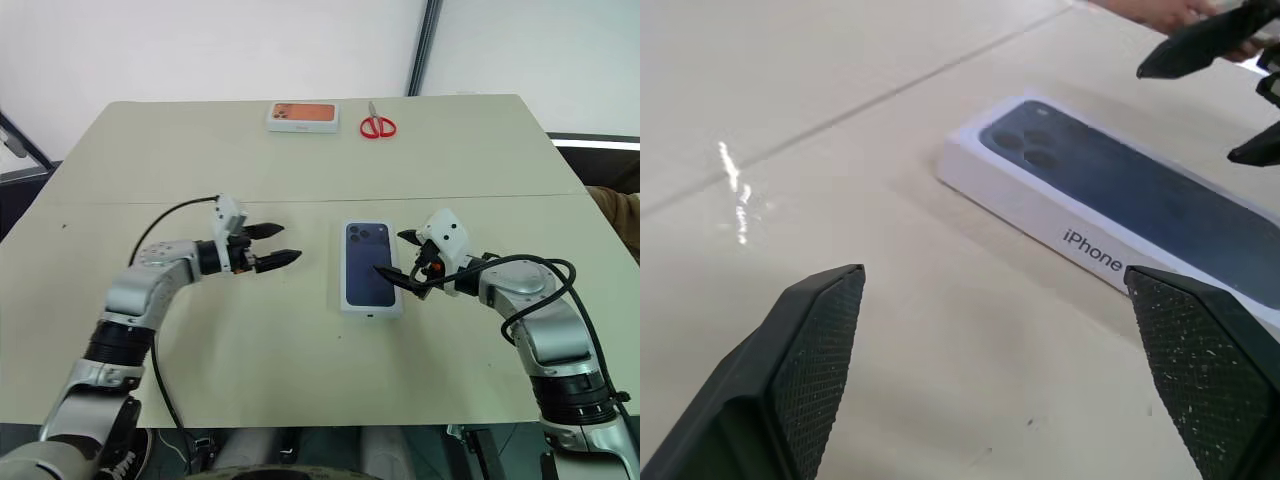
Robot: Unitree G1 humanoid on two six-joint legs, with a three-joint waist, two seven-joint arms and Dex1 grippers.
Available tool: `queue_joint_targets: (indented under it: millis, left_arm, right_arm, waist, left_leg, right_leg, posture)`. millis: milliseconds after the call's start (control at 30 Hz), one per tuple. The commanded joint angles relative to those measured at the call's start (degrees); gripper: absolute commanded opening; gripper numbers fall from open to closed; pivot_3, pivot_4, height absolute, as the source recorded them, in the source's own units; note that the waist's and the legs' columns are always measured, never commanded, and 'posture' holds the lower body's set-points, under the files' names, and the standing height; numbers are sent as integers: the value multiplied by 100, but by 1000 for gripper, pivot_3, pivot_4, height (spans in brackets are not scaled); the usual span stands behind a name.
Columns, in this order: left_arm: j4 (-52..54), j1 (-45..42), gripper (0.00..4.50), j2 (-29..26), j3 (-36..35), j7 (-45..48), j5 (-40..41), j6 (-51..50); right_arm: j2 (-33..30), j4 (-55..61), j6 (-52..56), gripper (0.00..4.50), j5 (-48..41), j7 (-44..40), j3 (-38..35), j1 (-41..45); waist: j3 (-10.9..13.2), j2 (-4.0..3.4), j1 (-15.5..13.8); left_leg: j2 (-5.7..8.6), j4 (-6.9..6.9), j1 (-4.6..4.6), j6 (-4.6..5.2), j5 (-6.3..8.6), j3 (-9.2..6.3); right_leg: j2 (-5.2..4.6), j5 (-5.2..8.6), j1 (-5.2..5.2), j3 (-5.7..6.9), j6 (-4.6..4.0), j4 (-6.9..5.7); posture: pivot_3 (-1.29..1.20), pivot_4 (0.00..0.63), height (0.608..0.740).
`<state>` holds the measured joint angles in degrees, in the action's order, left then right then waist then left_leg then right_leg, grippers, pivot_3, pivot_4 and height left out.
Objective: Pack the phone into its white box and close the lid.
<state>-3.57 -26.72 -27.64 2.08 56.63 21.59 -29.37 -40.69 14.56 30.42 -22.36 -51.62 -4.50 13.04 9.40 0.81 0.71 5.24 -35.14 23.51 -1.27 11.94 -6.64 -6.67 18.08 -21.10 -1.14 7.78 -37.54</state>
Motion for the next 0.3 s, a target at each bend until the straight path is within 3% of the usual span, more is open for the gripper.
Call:
queue_joint_targets:
  millis: [33, 300]
  left_arm:
    - [493, 385, 4500, -531, -387, 398, 266, 81]
    - [1092, 1226, 4500, -1164, -864, 347, 421, 86]
  right_arm:
    - [-323, 236, -431, 4446, -302, -499, -493, -235]
    - [-686, 57, -685, 4446, -331, -919, -726, -783]
  waist:
    - [2, -1, 9]
    - [4, 0, -28]
  left_leg:
    - [0, 2, 0, 0, 0, 3]
    - [0, 1, 4, 0, 1, 1]
  right_leg:
    - [-1, 0, -4, -4, 0, 0]
    - [-10, 0, -5, -3, -2, 3]
  posture:
    - [0, 150, 740]
    - [0, 150, 740]
